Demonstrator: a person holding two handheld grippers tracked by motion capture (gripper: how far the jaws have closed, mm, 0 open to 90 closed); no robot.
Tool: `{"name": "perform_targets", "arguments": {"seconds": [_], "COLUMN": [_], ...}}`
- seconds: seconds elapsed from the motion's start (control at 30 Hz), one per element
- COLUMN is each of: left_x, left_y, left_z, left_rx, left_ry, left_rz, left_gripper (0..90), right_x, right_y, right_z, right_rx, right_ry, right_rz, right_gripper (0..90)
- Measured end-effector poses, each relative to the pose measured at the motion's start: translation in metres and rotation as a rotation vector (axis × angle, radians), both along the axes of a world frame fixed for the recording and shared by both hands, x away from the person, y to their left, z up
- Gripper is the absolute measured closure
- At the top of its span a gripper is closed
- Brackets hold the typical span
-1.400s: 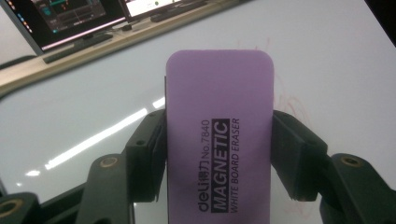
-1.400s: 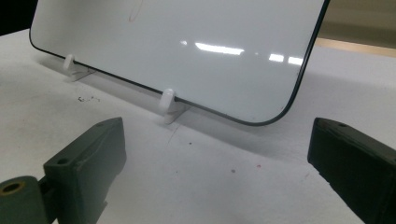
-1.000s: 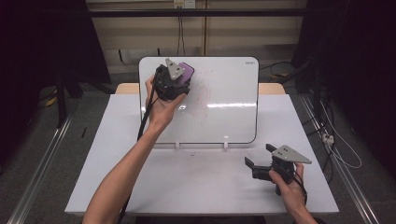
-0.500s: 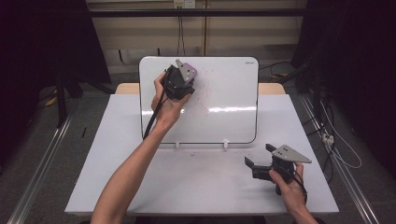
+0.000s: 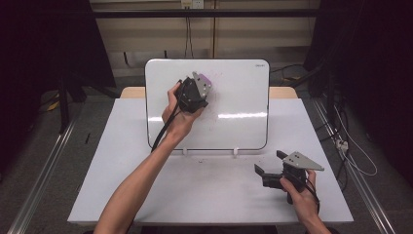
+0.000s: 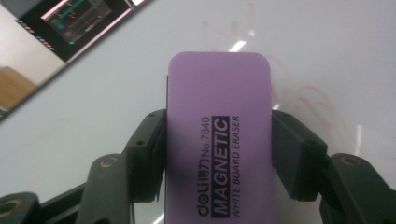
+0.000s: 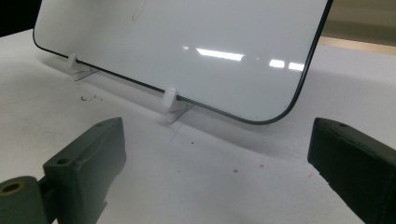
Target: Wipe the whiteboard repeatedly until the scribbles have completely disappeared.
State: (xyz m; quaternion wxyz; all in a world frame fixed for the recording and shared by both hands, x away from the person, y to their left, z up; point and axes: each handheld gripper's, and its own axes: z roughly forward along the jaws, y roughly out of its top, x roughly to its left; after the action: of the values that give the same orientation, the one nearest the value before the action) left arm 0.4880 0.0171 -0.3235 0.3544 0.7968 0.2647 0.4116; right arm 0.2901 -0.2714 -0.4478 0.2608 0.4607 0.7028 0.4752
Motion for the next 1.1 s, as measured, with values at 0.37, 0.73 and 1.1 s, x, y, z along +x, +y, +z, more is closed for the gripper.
{"name": "perform_targets", "arguments": {"seconds": [0.37,0.73,1.1], "left_x": [0.017,-0.002,0.025], "left_y": [-0.006,-0.039,-0.040], "left_z": [0.018,-0.005,0.020], "left_rx": [-0.024,0.037,-0.026], "left_ry": [-0.053,-0.035,-0.046], "left_rz": [0.044,-0.081,-0.024], "left_gripper": [41.4,41.3,41.3], "right_x": [0.001,0.000,0.001], "right_y": [-0.001,-0.002,-0.003], "right_z": [-0.001,-0.001,-0.003], "right_rx": [0.005,0.001,0.008], "right_ry": [0.006,0.001,0.010], "right_rz": [-0.002,0.002,-0.002], "right_gripper": [4.0,4.0,4.0]}}
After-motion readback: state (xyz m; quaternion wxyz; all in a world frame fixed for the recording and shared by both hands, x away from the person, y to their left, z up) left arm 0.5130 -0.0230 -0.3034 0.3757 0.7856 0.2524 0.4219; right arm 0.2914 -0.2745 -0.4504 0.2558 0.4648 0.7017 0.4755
